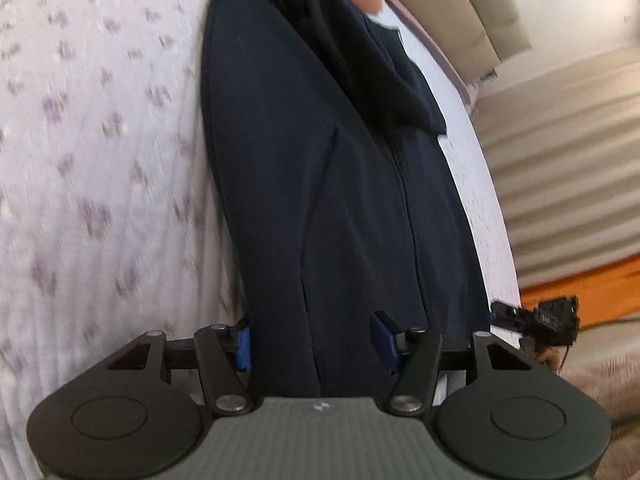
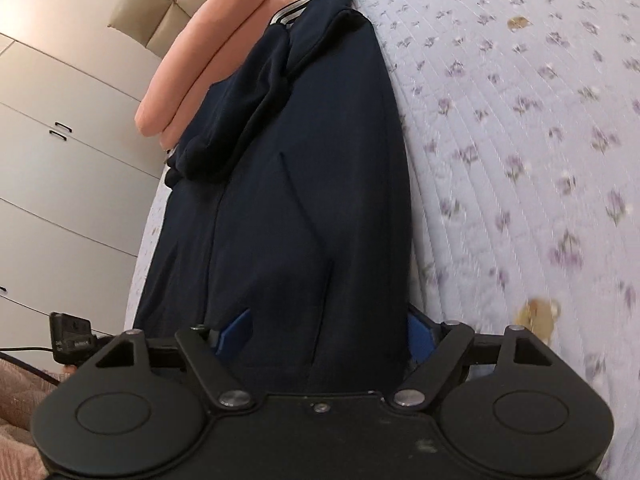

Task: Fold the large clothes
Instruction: 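Grasp the hoodie side edge with both tools and fold it over lengthwise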

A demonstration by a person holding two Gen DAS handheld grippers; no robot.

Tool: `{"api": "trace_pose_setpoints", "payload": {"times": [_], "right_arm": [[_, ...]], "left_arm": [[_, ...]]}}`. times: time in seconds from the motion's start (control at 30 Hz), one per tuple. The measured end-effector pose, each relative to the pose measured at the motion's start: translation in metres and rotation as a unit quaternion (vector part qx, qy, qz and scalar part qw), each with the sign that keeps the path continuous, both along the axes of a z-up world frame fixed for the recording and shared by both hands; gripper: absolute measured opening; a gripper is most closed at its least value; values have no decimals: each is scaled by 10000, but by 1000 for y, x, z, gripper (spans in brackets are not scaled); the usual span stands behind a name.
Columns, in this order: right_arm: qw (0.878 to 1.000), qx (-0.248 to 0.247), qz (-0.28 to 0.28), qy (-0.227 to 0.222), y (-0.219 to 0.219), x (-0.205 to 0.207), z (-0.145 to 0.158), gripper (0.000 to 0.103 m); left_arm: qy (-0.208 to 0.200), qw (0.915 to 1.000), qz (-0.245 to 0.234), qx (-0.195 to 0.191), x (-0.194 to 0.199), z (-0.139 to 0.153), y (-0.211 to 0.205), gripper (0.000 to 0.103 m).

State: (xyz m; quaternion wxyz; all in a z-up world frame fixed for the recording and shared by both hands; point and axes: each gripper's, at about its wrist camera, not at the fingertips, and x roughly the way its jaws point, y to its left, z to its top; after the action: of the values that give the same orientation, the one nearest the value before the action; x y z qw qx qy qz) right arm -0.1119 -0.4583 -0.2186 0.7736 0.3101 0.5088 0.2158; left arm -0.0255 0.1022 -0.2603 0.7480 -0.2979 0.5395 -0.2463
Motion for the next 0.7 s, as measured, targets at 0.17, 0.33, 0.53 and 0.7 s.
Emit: {"api": "trace_pose_setpoints", "payload": {"times": [0.17, 0.33, 0.53, 0.7], "right_arm": [[9994, 273, -79, 177, 1, 0, -3, 87], [9988, -240, -2, 438, 2, 2, -6, 68], [9973, 237, -562, 401, -4, -9, -7, 12], [9936, 539, -937, -342, -10, -11, 32, 10]], "left_arm": [[83, 9993, -348, -57, -5, -3, -12, 59], [171, 9989, -412, -155, -8, -11, -12, 58], [138, 9990, -429, -79, -24, -18, -16, 7], [-602, 9975, -229, -276, -30, 10, -9, 7]]}}
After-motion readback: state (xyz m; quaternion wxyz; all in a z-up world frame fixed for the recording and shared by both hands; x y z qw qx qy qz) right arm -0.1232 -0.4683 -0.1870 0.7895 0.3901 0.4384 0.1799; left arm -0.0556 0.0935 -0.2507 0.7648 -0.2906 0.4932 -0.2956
